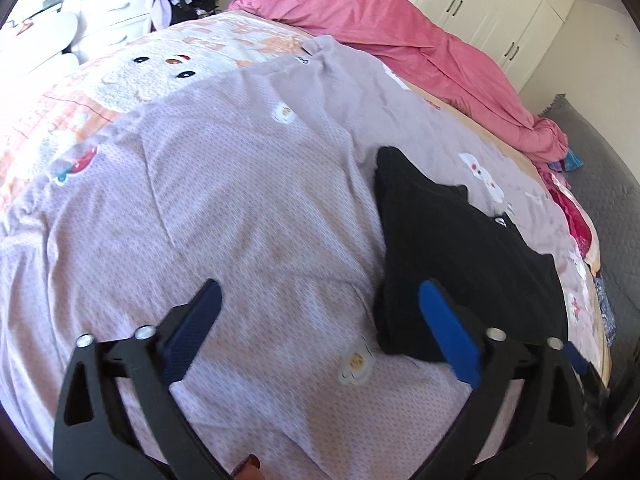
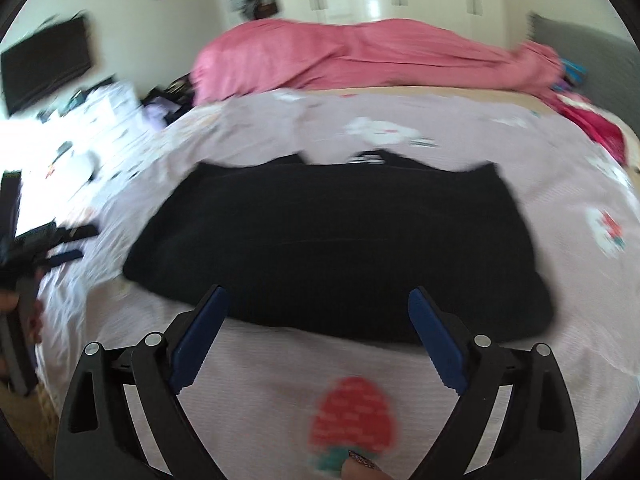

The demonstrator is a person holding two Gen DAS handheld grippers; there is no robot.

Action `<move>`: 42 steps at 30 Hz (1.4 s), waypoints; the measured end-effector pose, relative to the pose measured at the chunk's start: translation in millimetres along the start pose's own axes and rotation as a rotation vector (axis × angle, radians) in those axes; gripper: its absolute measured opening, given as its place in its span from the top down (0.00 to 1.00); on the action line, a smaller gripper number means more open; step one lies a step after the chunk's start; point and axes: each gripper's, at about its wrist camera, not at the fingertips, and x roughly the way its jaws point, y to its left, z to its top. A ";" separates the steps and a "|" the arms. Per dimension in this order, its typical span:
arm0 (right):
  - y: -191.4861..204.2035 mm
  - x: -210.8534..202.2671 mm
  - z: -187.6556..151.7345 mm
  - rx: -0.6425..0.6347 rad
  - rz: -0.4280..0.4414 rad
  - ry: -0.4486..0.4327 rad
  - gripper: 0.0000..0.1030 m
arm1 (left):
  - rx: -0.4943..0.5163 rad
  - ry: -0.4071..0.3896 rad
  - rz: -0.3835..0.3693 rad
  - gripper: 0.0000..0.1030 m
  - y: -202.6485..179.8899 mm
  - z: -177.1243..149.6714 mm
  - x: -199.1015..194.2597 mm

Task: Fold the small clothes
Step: 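Grasp the end of the folded black shirt with both grippers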

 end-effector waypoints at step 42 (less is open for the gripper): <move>67.4 40.0 34.8 -0.273 -0.112 -0.223 0.80 | 0.017 0.234 -0.301 0.23 -113.9 73.0 114.1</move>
